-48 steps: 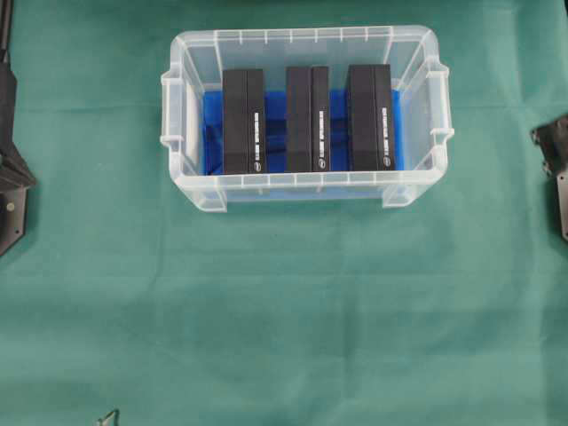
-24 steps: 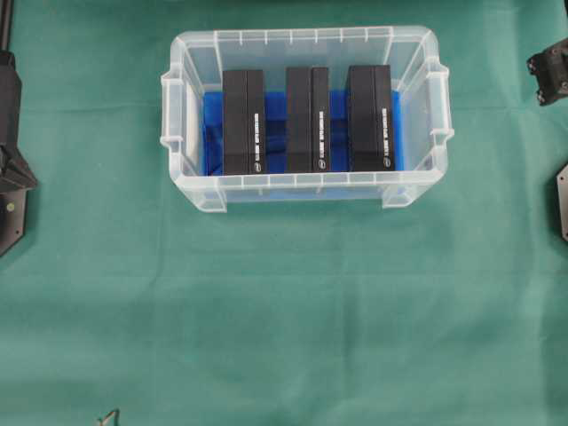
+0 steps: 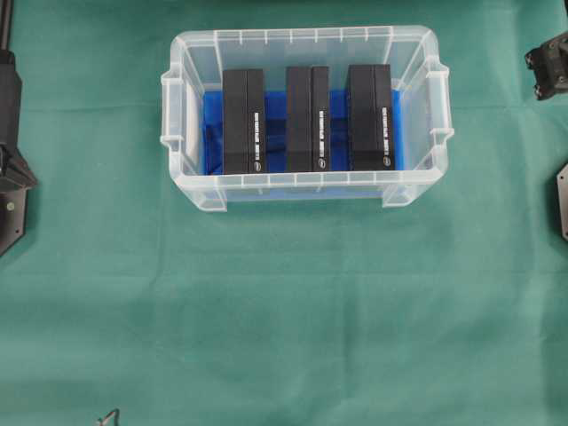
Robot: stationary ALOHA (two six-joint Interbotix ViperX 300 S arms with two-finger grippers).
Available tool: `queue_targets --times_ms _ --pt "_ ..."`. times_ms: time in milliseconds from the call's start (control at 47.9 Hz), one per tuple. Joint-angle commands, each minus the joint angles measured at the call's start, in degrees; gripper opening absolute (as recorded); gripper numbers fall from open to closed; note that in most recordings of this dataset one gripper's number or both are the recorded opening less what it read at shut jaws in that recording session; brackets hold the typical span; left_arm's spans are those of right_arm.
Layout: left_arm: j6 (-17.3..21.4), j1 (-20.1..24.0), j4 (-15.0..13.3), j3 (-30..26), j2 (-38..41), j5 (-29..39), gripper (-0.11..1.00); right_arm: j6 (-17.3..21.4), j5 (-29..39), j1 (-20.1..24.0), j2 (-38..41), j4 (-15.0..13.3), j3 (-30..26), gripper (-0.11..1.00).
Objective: Take the box out of the case with the right arm.
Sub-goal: 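Raise the right gripper and open it above the case, then move the open right gripper over the middle black box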
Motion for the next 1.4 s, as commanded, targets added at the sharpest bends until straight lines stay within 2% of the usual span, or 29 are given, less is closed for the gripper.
queue_targets --times_ms 0,84,167,293,376,1003,1254,1379 --pt "0.09 -0.18 0.09 -1.58 -0.09 -0.09 0.00 0.26 -0.18 -0.26 -0.09 -0.09 -1.32 0.05" --pt "0.09 -0.18 0.09 -1.58 0.00 -0.09 0.00 0.88 -0.09 -0.26 0.00 -0.26 -1.32 0.18" --pt "0.09 -0.18 0.09 -1.58 -0.09 -0.09 0.00 2.90 -0.09 -0.26 0.00 -0.35 -1.14 0.42" --pt "0.09 -0.18 0.09 -1.58 0.00 -0.09 0.00 3.96 0.00 -0.26 0.09 -0.35 -0.88 0.79" --pt "0.00 -0.18 0.09 -1.58 -0.09 -0.09 0.00 4.22 0.00 -0.26 0.09 -0.35 -0.88 0.94" --pt "0.00 -0.18 0.18 -2.02 0.18 3.43 0.00 4.31 0.79 -0.18 0.53 0.18 -1.41 0.92" --pt "-0.09 -0.18 0.26 -2.11 0.35 3.43 0.00 4.48 -3.43 0.70 7.21 1.58 -4.57 0.92" --pt "-0.09 -0.18 0.26 -2.29 0.79 3.43 0.00 6.59 -5.36 2.02 12.92 1.67 -8.44 0.92"
